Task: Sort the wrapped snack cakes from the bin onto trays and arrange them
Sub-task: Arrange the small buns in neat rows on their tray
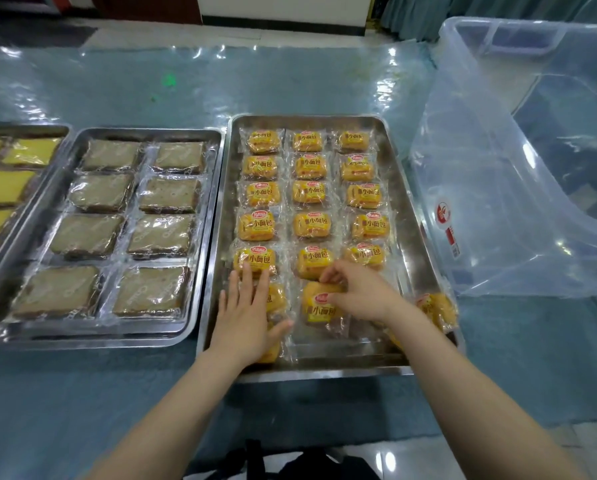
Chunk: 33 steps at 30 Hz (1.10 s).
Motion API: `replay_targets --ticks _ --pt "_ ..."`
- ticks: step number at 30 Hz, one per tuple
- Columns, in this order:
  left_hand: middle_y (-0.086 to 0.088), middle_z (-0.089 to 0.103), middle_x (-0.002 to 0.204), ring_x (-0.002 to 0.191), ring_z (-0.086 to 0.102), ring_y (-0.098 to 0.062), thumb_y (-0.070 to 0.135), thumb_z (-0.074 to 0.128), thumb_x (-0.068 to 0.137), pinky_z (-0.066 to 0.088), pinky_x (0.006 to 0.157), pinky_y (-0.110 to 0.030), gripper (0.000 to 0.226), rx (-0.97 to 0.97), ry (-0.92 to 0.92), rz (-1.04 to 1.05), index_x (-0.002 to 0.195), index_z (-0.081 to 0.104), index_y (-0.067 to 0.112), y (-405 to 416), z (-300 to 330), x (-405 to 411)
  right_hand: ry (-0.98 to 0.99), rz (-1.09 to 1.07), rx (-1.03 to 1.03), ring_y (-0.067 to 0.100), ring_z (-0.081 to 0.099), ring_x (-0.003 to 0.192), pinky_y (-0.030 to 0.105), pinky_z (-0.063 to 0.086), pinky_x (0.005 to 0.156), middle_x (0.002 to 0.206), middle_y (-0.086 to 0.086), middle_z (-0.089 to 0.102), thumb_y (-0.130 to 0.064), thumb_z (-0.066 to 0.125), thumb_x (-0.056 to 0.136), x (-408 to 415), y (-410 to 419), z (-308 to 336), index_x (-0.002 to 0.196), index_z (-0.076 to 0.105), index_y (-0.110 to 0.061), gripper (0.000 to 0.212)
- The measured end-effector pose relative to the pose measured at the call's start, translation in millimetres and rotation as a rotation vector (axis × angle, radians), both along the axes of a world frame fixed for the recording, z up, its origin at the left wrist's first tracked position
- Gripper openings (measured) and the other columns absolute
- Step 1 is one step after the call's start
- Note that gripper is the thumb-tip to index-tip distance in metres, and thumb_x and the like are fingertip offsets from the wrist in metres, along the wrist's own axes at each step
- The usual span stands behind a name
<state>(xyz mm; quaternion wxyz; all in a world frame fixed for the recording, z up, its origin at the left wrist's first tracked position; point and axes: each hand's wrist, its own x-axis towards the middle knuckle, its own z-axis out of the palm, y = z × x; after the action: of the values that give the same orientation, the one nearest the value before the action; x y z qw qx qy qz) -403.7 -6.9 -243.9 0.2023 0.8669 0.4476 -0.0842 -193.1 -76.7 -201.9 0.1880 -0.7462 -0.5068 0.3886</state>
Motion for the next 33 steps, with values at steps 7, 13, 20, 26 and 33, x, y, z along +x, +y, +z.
replay_targets --ticks 7,13,20,26,33 --pt "-0.007 -0.030 0.150 0.138 -0.028 -0.029 0.055 0.021 0.095 -0.011 0.110 -0.045 0.070 -0.006 0.071 -0.034 0.148 -0.015 0.026 -12.4 4.8 -1.4 -0.347 -0.075 0.204 0.016 0.041 0.121 0.034 0.035 0.103 0.124 -0.007 0.055 -0.019 0.058 0.091 -13.3 3.3 -22.1 0.118 0.060 -0.028 0.029" --pt "-0.004 -0.036 0.147 0.134 -0.033 -0.026 0.059 0.020 0.093 -0.017 0.107 -0.043 0.072 -0.035 0.076 -0.088 0.139 -0.029 0.032 -11.2 -7.2 -5.4 -0.428 -0.213 0.251 0.020 0.045 0.119 0.035 0.039 0.102 0.127 -0.001 0.053 -0.019 0.060 0.087 5.9 -26.9 -25.5 0.120 0.059 -0.022 0.034" --pt "0.000 -0.037 0.147 0.135 -0.034 -0.023 0.061 0.022 0.092 -0.017 0.106 -0.041 0.071 -0.035 0.039 -0.096 0.137 -0.030 0.041 -9.1 -11.8 -9.2 -0.470 -0.146 -0.013 0.024 0.048 0.116 0.038 0.045 0.096 0.134 0.001 0.048 -0.030 0.067 0.081 14.3 -42.6 -27.8 0.133 0.047 -0.025 0.056" --pt "0.002 -0.034 0.148 0.136 -0.030 -0.020 0.062 0.023 0.091 -0.014 0.109 -0.040 0.070 -0.006 -0.016 -0.079 0.142 -0.019 0.038 -9.3 -5.8 -10.9 -0.241 -0.389 0.083 0.004 0.056 0.080 0.024 0.048 0.068 0.116 -0.007 0.062 -0.026 0.061 0.088 20.7 -45.2 -20.2 0.126 0.051 -0.031 0.040" --pt "0.002 -0.025 0.152 0.138 -0.025 -0.016 0.057 0.026 0.093 -0.011 0.112 -0.038 0.071 0.030 -0.090 -0.076 0.148 -0.010 0.029 -4.0 3.1 -5.9 0.058 -0.607 0.255 -0.002 0.053 0.098 0.010 0.039 0.070 0.113 -0.017 0.058 -0.026 0.063 0.088 15.4 -48.4 -3.8 0.123 0.055 -0.032 0.037"
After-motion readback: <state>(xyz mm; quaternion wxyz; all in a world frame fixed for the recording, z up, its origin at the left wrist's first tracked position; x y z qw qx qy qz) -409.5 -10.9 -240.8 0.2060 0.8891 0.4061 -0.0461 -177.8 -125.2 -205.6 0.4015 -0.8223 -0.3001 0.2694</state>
